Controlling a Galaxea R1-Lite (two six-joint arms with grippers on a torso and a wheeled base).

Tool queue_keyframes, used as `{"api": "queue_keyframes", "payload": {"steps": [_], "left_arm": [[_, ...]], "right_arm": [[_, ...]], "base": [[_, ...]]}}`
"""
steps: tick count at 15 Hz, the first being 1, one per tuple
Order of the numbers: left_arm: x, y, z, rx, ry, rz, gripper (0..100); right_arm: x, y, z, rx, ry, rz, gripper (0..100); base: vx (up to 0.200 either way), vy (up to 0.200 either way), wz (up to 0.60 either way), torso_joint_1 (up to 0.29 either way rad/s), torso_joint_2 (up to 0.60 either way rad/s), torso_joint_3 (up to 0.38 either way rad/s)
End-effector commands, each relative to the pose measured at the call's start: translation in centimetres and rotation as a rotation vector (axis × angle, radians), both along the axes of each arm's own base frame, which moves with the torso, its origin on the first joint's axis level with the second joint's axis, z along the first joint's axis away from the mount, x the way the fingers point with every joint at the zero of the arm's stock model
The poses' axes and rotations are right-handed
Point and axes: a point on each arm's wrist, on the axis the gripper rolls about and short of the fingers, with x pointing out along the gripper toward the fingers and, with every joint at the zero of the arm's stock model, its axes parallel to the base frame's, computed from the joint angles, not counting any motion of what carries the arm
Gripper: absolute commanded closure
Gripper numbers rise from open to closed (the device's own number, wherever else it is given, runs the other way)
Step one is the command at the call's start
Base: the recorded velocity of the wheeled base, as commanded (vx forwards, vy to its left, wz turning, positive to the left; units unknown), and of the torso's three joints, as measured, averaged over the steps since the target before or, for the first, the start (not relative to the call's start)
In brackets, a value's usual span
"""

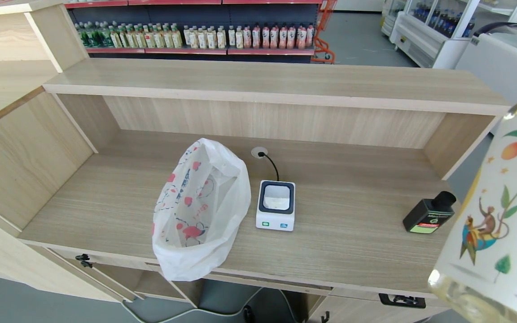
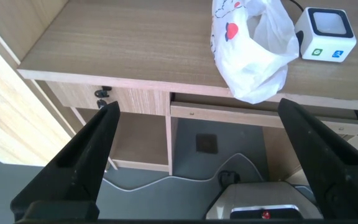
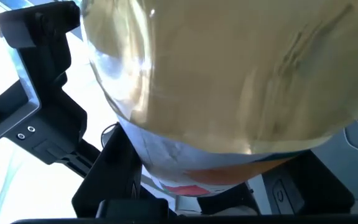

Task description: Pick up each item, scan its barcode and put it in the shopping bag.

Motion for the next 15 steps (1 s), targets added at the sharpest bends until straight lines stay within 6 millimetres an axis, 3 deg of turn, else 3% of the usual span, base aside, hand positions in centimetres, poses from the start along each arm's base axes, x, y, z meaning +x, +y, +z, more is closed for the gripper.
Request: {"api": "queue_keyframes", "payload": {"steps": [1, 3, 5, 8, 11, 15], "left_arm": [[0.0, 0.0, 0.0, 0.001, 0.0, 0.0, 0], [0.0, 0.0, 0.0, 0.0, 0.0, 0.0, 0], [0.0, 0.0, 0.0, 0.0, 0.0, 0.0, 0], [0.0, 0.0, 0.0, 0.0, 0.0, 0.0, 0], [0.0, 0.0, 0.0, 0.0, 0.0, 0.0, 0], [0.0, 0.0, 0.0, 0.0, 0.0, 0.0, 0]], "right_arm": [[-0.1, 0.2, 0.1, 0.002, -0.006, 0.012, 100], [0.6, -0.2, -0.2, -0.003, -0.041, -0.061, 100], [2.8, -1.2, -1.9, -0.073, -0.203, -0.314, 100], [4.1, -2.5, -4.0, -0.257, -0.474, -0.631, 100], [4.2, -3.0, -4.8, -0.344, -0.61, -0.726, 100], [7.8, -4.3, -5.7, -0.468, -0.841, -0.823, 100]], "base": [[0.0, 0.0, 0.0, 0.0, 0.0, 0.0], [0.0, 0.0, 0.0, 0.0, 0.0, 0.0], [0.0, 0.0, 0.0, 0.0, 0.0, 0.0], [0.0, 0.0, 0.0, 0.0, 0.0, 0.0], [0.0, 0.0, 0.0, 0.0, 0.0, 0.0], [0.0, 0.0, 0.0, 0.0, 0.0, 0.0]]}}
